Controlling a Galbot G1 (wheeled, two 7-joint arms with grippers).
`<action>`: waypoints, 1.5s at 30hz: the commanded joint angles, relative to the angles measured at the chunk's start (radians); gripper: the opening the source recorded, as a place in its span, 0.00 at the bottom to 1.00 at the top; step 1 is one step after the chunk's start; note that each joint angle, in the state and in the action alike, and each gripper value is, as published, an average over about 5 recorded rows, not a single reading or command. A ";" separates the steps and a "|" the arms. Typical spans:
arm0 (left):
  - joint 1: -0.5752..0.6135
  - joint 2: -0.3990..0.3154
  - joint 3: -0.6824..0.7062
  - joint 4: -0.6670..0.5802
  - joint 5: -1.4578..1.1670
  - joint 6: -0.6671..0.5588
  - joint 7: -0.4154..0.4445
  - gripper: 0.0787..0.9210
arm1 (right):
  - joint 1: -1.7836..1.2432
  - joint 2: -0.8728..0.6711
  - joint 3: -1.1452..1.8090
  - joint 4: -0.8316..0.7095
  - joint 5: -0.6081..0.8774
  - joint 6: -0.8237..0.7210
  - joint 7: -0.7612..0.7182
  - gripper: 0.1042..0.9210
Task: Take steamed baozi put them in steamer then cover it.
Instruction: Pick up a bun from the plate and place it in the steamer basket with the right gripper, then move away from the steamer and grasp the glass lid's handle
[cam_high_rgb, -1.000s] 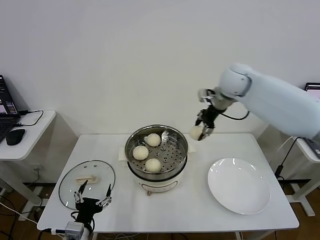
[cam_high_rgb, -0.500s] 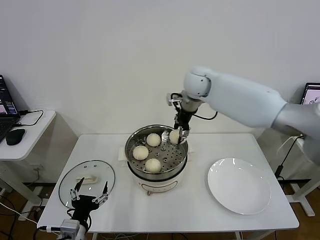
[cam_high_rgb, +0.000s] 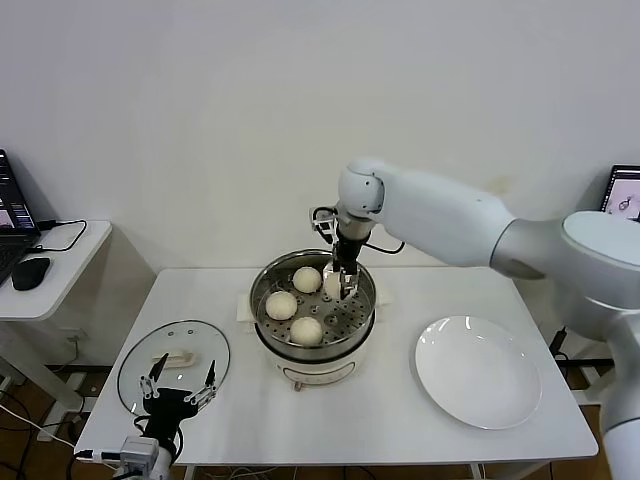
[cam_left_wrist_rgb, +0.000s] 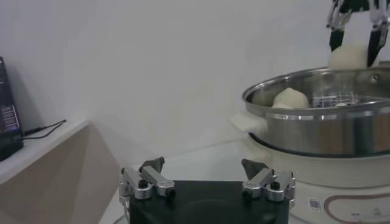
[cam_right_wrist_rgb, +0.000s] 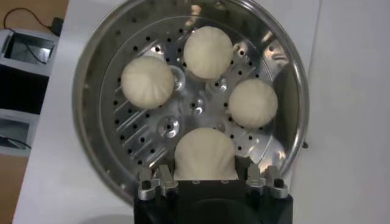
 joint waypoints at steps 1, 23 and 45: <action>-0.001 -0.001 0.001 0.004 -0.001 0.000 0.000 0.88 | -0.074 0.037 -0.002 -0.057 -0.042 0.002 0.016 0.62; 0.026 -0.009 0.001 -0.027 0.016 -0.004 -0.010 0.88 | -0.047 -0.269 0.258 0.234 -0.001 -0.039 0.072 0.87; 0.023 0.051 0.031 -0.057 -0.060 0.041 -0.120 0.88 | -1.608 -0.619 1.883 0.948 0.320 0.301 1.049 0.88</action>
